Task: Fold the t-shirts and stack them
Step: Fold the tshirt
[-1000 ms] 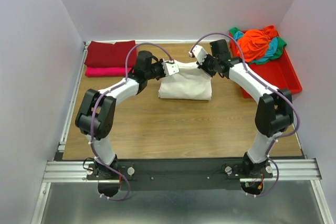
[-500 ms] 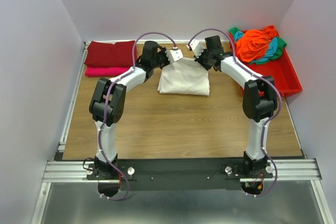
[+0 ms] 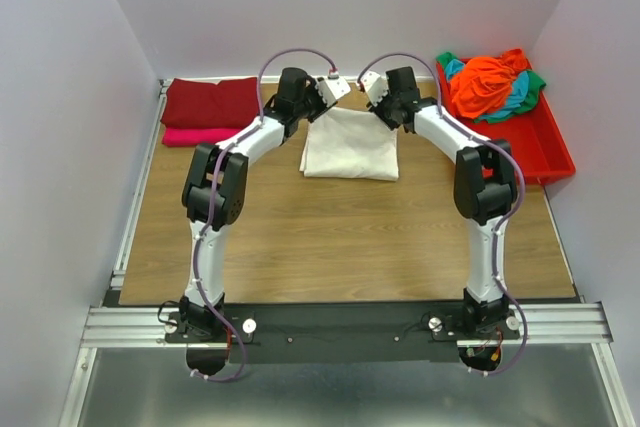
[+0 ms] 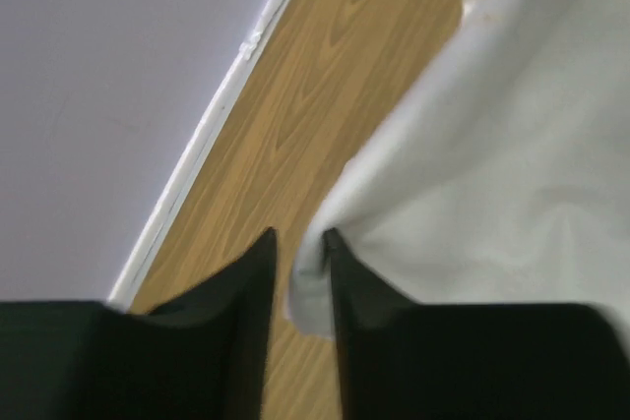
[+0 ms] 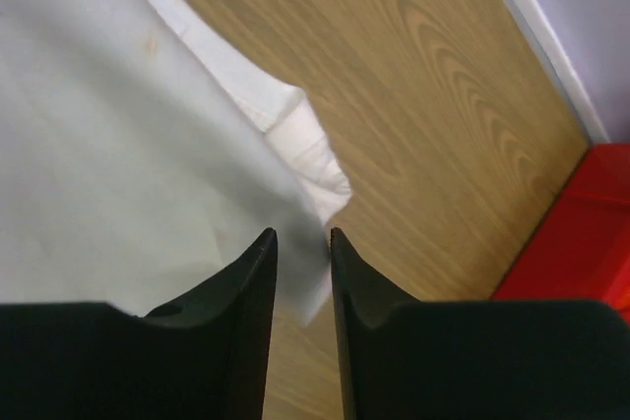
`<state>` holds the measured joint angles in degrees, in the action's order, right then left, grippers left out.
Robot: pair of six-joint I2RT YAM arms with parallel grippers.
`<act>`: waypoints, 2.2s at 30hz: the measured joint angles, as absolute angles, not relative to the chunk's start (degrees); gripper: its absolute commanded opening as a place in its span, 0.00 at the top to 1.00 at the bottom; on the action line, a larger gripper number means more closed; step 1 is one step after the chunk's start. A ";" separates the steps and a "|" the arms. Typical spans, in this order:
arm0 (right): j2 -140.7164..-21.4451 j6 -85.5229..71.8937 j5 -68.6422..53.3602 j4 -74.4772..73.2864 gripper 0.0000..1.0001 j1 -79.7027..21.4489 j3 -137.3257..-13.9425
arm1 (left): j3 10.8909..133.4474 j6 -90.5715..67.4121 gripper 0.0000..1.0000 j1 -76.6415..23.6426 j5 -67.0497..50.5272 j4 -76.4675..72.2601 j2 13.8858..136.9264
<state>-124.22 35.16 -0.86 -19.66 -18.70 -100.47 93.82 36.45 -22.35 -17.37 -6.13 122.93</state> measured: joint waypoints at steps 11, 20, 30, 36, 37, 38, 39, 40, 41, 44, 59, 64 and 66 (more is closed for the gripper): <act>-127.13 24.60 9.15 -15.18 0.00 -16.97 -104.42 | 102.67 22.87 0.23 -21.74 0.71 -2.92 122.72; -116.03 17.32 -15.18 -17.85 0.85 -11.11 -96.92 | 90.39 11.86 0.53 -20.43 -12.29 -0.58 105.97; -129.40 9.43 -28.03 -25.30 0.80 -12.05 -107.94 | 83.81 -4.23 0.64 -20.84 -32.51 -1.58 109.82; -136.25 5.63 -20.45 -27.38 0.80 -11.90 -111.55 | 82.46 -7.40 0.65 -21.12 -34.46 -1.61 115.42; -136.18 5.39 -18.37 -27.68 0.80 -11.86 -111.98 | 82.41 -7.46 0.66 -21.12 -34.46 -1.67 116.03; -136.09 5.37 -17.08 -27.68 0.80 -11.88 -112.36 | 82.21 -7.60 0.66 -21.12 -34.44 -1.63 117.10; -136.07 5.34 -15.42 -27.64 0.80 -11.88 -112.55 | 82.04 -7.60 0.66 -21.12 -34.39 -1.61 117.84; -136.00 5.32 -14.57 -27.68 0.79 -11.86 -112.57 | 82.00 -7.60 0.66 -21.12 -34.28 -1.54 118.65; -135.96 5.30 -13.47 -27.73 0.77 -11.77 -112.57 | 82.00 -7.57 0.66 -21.12 -33.98 -1.54 119.87; -135.96 5.15 -10.94 -27.86 0.75 -11.27 -112.57 | 81.76 -7.55 0.66 -21.12 -32.77 -1.04 122.30; -131.81 9.15 -2.26 -28.77 0.44 -9.67 -110.04 | 81.82 -4.27 0.26 -21.12 -18.65 -0.14 116.73; -120.79 12.27 -5.74 -29.23 0.32 -9.39 -103.88 | 84.86 -2.74 0.24 -20.58 -11.81 -0.34 111.20; -115.09 14.35 -10.57 -29.34 0.24 -9.23 -100.03 | 87.92 -2.61 0.24 -20.18 -10.90 0.54 111.59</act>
